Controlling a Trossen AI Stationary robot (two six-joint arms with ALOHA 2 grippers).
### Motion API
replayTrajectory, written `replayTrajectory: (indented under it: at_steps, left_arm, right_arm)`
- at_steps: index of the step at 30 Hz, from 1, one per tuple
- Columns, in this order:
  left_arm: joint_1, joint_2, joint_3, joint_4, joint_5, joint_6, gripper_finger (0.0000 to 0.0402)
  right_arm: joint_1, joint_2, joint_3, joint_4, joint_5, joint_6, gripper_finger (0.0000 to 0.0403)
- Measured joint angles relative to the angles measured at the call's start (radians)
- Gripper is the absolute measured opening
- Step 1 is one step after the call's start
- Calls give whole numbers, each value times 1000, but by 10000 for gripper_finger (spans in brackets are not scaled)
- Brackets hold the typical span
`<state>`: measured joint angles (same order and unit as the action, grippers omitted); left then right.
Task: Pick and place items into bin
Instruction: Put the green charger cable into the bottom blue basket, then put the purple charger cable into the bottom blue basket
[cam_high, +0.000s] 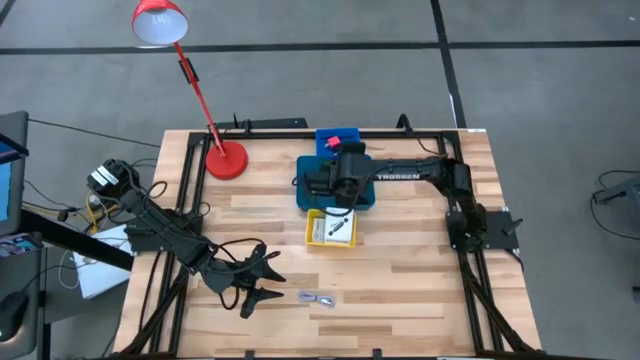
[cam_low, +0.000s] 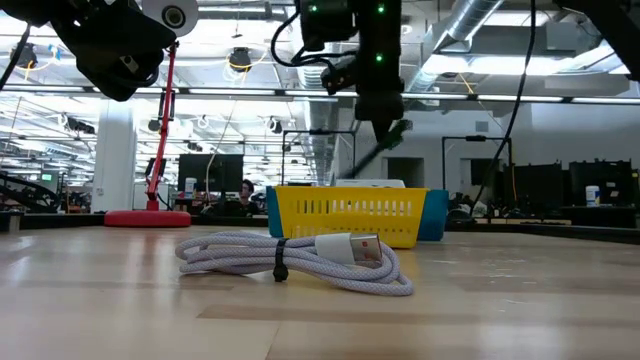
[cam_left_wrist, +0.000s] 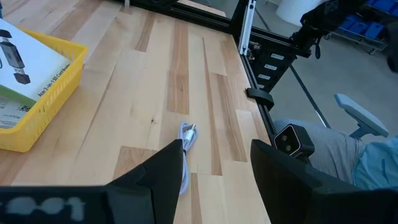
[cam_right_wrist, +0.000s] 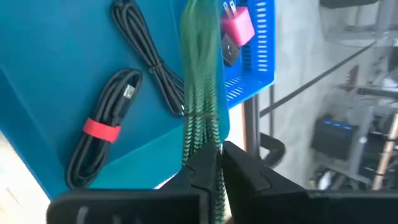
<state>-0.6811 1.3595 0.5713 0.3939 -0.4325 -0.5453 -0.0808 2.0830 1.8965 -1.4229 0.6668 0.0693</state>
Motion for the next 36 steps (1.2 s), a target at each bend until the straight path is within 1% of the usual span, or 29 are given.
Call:
replayTrajectory:
  at_steps: [7,12,15,19,21,24,26,28,32,36]
  left_arm:
    - [0,0,0,0,0,0,178]
    - [0,0,0,-2,0,0,178]
    - [0,0,0,-2,0,0,178]
    - [0,0,0,-3,0,0,178]
    - [0,0,0,-2,8,0,178]
    - [0,0,0,-5,22,-23,178]
    - [0,0,0,-14,25,-38,178]
    - [0,0,0,-20,25,-40,178]
    - [0,0,0,-36,25,-41,178]
    - [0,0,0,-45,4,-41,178]
  right_arm:
    - [11,0,0,59,-10,-27,48]
    - [18,0,0,64,13,-49,58]
    - [26,0,0,9,39,-41,58]
    - [56,0,-1,-145,76,27,58]
    - [80,-7,-19,-143,83,14,58]
    - [124,-67,-71,-151,71,-56,58]
    - [148,-120,-115,-147,82,-61,59]
    - [155,-180,-179,-132,68,-41,59]
    - [150,-367,-327,-89,37,70,59]
    - [155,-573,-535,46,29,183,59]
